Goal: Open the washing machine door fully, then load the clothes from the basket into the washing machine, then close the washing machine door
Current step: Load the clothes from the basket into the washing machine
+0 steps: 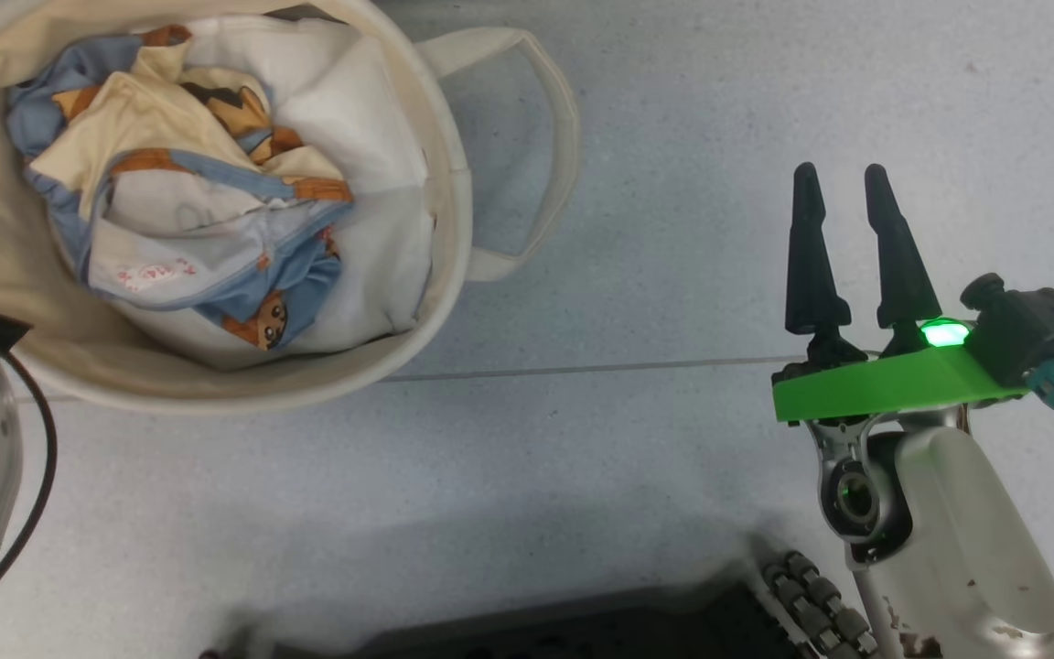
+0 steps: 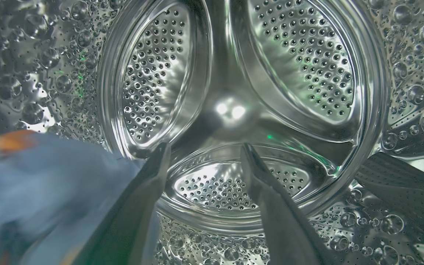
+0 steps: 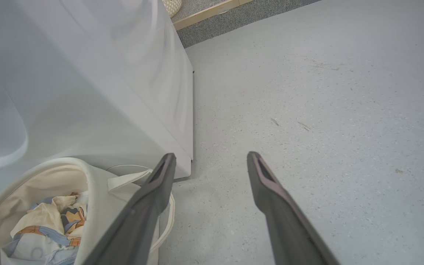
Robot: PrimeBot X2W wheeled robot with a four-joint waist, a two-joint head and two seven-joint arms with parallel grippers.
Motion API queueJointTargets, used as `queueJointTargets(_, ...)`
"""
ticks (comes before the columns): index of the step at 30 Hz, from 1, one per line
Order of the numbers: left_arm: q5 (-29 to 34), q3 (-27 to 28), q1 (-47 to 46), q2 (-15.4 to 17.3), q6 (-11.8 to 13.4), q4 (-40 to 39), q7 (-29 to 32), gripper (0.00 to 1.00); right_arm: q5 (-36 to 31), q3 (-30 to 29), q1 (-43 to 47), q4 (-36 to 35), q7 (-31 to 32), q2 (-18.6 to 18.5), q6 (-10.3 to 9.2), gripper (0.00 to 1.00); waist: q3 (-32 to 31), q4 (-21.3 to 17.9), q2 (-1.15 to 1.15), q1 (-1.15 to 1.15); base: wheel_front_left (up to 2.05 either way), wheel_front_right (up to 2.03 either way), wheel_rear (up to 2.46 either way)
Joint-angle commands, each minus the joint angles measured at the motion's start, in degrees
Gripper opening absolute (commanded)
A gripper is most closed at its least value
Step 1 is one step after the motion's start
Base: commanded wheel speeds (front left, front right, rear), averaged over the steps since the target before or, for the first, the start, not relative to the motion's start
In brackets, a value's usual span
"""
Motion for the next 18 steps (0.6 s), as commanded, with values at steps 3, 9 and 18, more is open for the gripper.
queueJointTargets(3, 1.46, -0.71, 1.79, 2.4, -0.39, -1.64, -0.22, 1.0, -0.84, 0.8, 1.28, -1.27, -0.71, 0.11, 0.33, 1.0, -1.35, 1.26, 0.0, -0.01, 0.0, 0.0, 0.0)
queueJointTargets(9, 5.89, -4.86, 10.43, 1.49, -0.39, -3.93, -0.23, 1.0, -1.75, 0.46, 0.93, -0.25, -0.71, 0.11, 0.33, 1.0, -5.28, 3.57, 0.0, -0.01, 0.0, 0.0, 0.0)
queueJointTargets(18, 14.26, -10.59, 28.71, -0.2, -0.4, -10.29, -0.23, 1.0, -2.64, 0.65, 1.96, 2.63, -0.71, 0.11, 0.33, 1.0, -15.54, 7.49, 0.0, -0.01, 0.0, 0.0, 0.0)
